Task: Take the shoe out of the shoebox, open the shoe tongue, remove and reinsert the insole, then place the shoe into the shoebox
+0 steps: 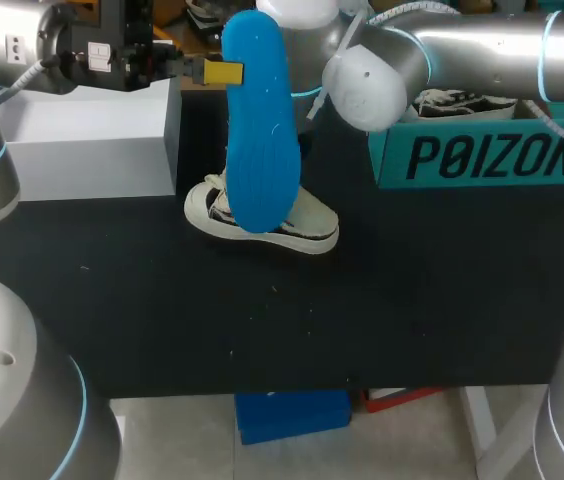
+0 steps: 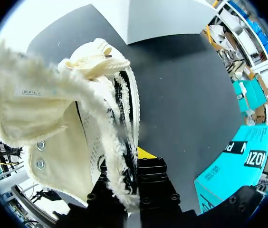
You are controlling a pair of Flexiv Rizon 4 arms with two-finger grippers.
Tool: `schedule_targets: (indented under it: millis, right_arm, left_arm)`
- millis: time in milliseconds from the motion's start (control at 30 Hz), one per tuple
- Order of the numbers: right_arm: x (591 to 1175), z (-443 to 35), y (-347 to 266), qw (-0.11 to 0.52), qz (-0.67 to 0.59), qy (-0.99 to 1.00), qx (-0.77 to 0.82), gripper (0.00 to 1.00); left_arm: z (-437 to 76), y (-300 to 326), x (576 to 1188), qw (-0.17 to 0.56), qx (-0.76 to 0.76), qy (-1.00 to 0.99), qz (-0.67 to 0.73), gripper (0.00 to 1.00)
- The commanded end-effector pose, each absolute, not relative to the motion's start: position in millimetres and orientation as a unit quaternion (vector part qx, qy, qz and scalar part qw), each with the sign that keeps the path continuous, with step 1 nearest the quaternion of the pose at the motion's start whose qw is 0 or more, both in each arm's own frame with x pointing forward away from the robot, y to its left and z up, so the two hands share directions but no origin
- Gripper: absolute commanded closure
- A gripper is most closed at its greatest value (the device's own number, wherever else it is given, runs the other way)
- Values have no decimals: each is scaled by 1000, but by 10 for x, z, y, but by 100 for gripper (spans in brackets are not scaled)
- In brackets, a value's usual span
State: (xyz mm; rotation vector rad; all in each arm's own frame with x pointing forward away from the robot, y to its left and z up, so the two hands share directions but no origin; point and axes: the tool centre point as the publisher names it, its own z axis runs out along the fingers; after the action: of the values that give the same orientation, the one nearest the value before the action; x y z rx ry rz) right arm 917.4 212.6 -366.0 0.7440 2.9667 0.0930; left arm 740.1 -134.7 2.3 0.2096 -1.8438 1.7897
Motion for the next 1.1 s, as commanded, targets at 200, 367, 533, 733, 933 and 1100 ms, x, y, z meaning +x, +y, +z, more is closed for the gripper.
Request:
schedule_targets:
  millis: [200,367,533,733,933,1100]
  right_arm:
    - [9081,-3209,1886,79,-48,906,414,100]
    - [9020,-3163,1837,75,-52,862,499,100]
    - [8936,-3176,1858,77,-48,808,582,100]
    - [8841,-3236,1919,88,-33,741,665,100]
    - [8776,-3341,1945,122,-33,697,706,100]
    - [8704,-3480,1993,128,-35,691,710,100]
  left_arm:
    - [14,-1359,7387,276,80,-687,667,100]
    - [14,-1359,7387,276,80,-687,667,100]
    - [14,-1359,7387,276,80,-687,667,100]
    - [14,-1359,7387,276,80,-687,667,100]
    - [14,-1359,7387,276,80,-687,667,100]
    - [14,-1359,7387,276,80,-687,667,100]
